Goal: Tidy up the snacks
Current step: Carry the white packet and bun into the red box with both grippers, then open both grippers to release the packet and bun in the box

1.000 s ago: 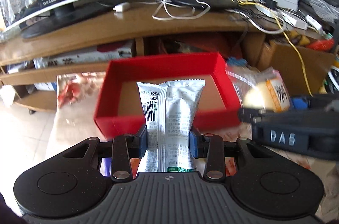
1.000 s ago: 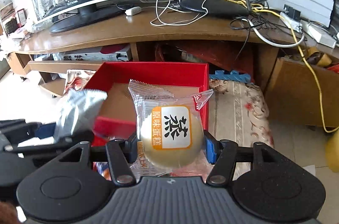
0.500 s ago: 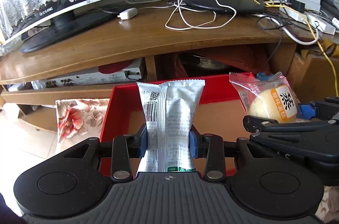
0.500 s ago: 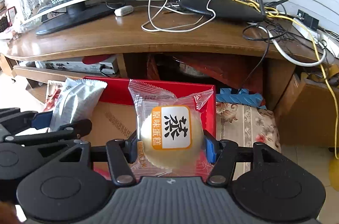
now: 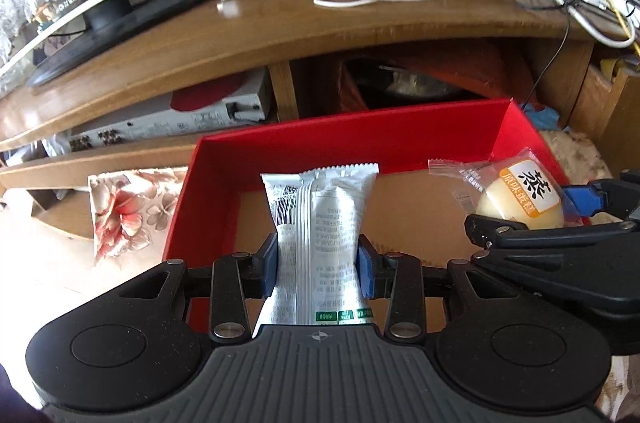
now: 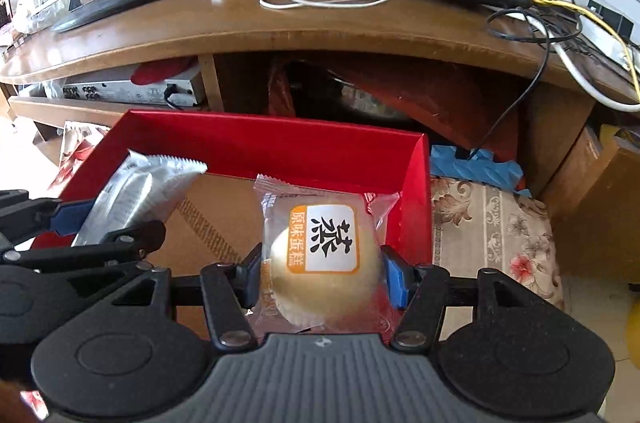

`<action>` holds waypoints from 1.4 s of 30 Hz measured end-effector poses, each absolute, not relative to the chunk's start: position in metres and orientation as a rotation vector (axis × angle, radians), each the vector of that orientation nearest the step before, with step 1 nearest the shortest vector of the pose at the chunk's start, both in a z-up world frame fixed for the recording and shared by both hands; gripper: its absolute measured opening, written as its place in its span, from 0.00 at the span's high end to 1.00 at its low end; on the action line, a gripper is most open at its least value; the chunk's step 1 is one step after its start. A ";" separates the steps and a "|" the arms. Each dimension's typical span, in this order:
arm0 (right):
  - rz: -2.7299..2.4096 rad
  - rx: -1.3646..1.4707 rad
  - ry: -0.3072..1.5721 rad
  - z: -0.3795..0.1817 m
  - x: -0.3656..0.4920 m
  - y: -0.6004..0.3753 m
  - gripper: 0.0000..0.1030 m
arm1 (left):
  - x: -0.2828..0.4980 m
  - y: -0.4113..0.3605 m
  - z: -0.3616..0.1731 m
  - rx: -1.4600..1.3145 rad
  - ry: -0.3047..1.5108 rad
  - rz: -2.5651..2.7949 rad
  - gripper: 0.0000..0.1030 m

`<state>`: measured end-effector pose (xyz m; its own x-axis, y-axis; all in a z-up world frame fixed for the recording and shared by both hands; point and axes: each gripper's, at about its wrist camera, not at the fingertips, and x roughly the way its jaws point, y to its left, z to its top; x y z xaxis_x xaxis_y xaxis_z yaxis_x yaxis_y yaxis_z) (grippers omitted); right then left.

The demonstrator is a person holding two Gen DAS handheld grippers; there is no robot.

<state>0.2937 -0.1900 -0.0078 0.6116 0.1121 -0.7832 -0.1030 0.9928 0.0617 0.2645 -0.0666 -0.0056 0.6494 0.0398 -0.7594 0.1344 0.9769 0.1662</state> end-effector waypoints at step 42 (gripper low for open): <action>0.090 -0.044 0.816 0.028 0.252 -0.183 0.35 | 0.224 -0.038 0.027 0.142 0.853 -0.055 0.21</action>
<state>0.2521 -0.1828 0.0280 0.6818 0.0634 -0.7288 -0.0977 0.9952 -0.0048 0.2239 -0.0379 0.0272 0.6574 0.0088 -0.7535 0.1049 0.9891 0.1030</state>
